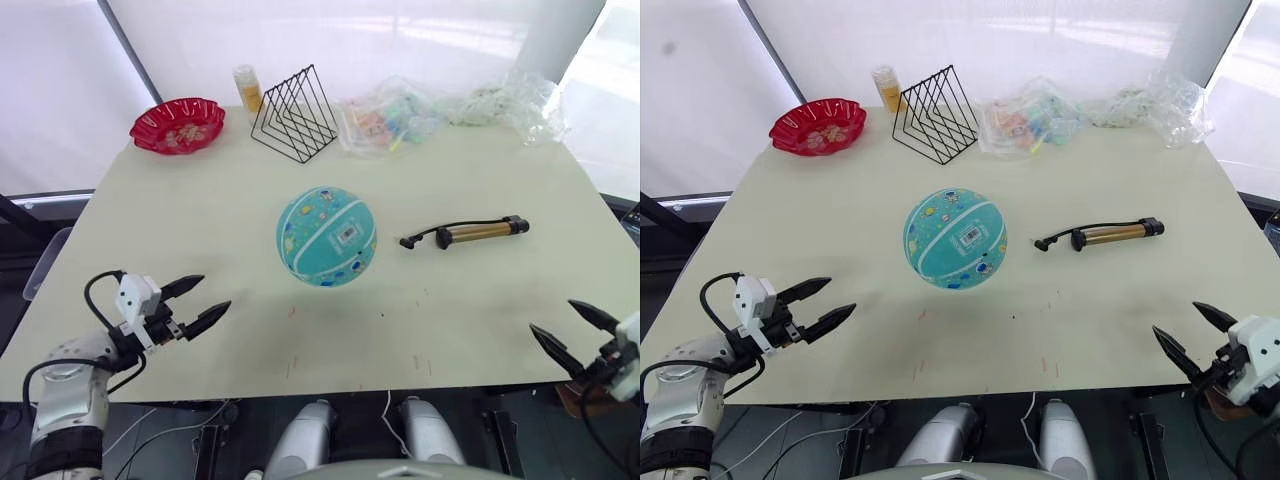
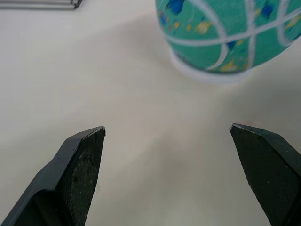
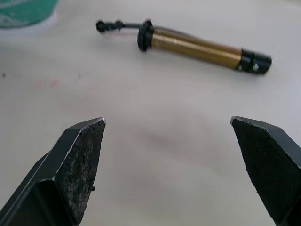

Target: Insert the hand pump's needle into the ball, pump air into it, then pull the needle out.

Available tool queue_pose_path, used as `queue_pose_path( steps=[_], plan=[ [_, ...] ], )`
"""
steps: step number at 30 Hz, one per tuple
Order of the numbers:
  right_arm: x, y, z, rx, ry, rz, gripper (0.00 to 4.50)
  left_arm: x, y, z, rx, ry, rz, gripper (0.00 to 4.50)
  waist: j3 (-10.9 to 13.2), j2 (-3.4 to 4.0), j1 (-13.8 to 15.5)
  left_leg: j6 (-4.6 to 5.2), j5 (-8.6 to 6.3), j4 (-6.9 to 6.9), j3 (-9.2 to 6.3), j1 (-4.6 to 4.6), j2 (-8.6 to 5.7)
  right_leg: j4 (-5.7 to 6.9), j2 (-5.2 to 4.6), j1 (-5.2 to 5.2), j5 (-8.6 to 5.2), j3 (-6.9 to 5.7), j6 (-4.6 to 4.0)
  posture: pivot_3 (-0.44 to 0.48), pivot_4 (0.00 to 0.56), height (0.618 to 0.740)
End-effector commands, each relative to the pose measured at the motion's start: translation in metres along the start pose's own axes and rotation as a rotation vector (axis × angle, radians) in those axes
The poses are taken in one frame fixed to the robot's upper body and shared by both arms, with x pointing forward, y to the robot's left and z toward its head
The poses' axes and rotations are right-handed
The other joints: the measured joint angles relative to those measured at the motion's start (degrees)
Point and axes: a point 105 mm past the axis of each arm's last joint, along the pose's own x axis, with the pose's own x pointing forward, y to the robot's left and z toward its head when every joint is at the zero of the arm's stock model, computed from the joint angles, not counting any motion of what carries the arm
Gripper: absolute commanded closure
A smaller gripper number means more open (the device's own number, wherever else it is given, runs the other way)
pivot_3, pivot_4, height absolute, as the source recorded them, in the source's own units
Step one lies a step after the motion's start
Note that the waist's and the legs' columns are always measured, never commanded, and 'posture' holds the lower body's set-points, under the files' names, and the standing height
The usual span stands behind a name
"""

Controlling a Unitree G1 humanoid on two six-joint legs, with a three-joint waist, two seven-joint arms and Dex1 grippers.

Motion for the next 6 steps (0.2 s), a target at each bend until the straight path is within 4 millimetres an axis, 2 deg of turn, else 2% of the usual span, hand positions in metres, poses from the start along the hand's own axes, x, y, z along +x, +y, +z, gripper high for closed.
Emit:
queue_pose_path(
  steps=[1,6],
  plan=[
    [-0.0074,-0.0077,0.0047,-0.05,-0.017,-0.02,0.02,-0.004,0.0029,-0.0119,0.013,0.06,0.064,0.0,-0.01,-0.02,-0.13,0.0,0.0,0.0,0.01,0.0,0.03,0.0,0.02,0.0,0.01,0.01,-0.02,0.0,0.15,0.74],
    [-0.0055,-0.0077,0.0035,-0.048,-0.024,-0.014,0.02,-0.005,0.0002,-0.0171,0.03,0.089,0.073,0.0,-0.03,0.0,-0.05,-0.01,0.0,0.0,0.11,0.04,0.12,0.0,0.05,0.0,0.04,0.07,-0.06,0.0,0.15,0.74]
  ],
)
